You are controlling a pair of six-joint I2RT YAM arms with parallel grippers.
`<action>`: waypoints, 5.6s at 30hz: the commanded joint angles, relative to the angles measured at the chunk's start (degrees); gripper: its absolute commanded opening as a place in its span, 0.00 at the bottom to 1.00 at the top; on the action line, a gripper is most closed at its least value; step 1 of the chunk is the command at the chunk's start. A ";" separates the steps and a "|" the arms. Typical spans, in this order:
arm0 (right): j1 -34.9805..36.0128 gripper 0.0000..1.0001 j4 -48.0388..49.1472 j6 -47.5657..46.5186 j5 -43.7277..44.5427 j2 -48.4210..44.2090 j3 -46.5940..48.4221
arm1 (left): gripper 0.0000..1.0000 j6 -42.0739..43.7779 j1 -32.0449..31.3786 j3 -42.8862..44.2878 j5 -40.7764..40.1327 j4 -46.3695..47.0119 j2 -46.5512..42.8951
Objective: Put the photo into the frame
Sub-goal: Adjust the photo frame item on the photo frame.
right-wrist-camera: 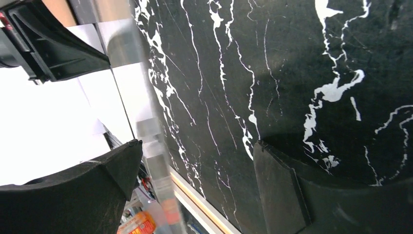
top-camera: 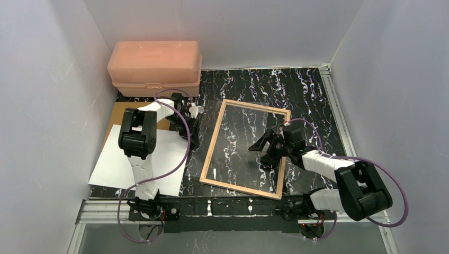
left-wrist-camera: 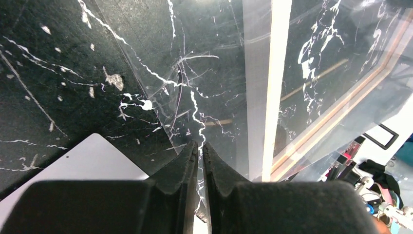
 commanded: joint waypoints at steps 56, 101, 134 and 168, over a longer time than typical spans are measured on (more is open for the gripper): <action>-12.68 0.01 -16.58 -21.31 1.50 -11.93 4.19 | 0.38 -3.39 -6.25 8.73 1.03 -3.63 0.84; -12.74 0.01 -9.95 -15.24 5.01 -19.77 -2.98 | 0.24 -3.50 -8.88 5.93 1.65 -0.23 5.06; -12.74 0.01 4.45 -3.91 -2.13 -19.79 -5.55 | 0.00 -2.14 -9.10 2.56 1.45 1.24 5.20; -12.73 0.01 19.10 8.12 -8.71 -21.57 -8.06 | 0.00 -2.62 -9.08 1.82 1.27 1.69 3.58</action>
